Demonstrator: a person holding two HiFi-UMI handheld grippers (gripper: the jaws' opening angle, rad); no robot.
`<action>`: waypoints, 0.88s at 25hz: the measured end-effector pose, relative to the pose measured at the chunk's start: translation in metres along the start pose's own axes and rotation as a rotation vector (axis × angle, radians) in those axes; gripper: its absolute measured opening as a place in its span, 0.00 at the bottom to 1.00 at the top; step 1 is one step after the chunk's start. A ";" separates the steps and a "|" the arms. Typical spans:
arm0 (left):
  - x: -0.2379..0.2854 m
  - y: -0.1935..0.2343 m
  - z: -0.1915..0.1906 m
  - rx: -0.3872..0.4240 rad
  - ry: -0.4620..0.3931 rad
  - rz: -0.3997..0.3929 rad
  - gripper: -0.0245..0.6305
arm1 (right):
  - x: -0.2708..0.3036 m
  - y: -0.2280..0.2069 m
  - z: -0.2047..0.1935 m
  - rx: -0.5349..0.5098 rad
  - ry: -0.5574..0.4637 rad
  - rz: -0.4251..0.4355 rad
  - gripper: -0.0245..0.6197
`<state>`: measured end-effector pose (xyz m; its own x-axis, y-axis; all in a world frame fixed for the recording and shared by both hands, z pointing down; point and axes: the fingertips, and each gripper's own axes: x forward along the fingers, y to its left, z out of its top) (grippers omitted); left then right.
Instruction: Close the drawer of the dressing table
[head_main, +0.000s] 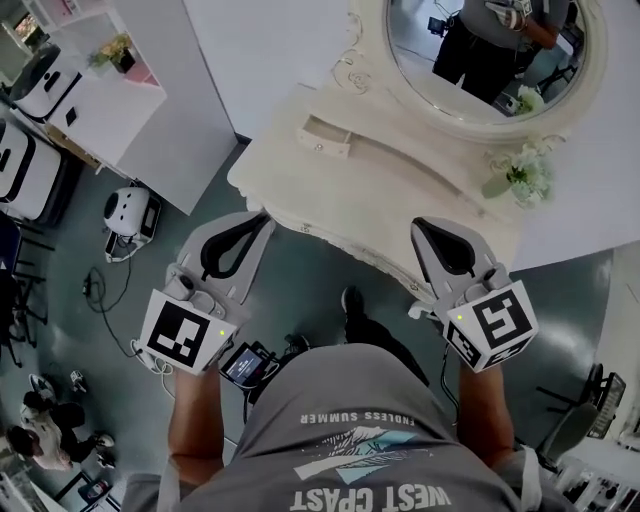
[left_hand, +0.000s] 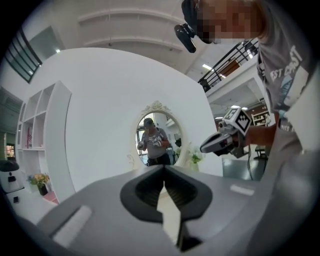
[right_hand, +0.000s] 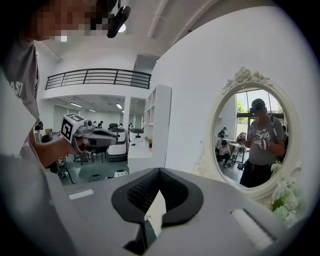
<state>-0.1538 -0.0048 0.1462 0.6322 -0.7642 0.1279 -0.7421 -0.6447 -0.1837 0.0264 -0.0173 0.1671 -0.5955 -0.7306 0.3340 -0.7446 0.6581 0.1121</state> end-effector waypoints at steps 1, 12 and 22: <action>0.006 0.005 -0.004 -0.011 0.021 0.015 0.04 | 0.007 -0.007 0.001 -0.002 0.000 0.014 0.04; 0.073 0.040 -0.028 -0.032 0.078 0.071 0.04 | 0.067 -0.064 -0.013 0.017 0.034 0.096 0.04; 0.128 0.059 -0.064 -0.050 0.138 0.046 0.04 | 0.096 -0.097 -0.049 0.074 0.088 0.105 0.04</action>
<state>-0.1309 -0.1426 0.2139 0.5628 -0.7866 0.2542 -0.7822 -0.6062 -0.1440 0.0566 -0.1418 0.2345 -0.6448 -0.6380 0.4210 -0.7020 0.7122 0.0040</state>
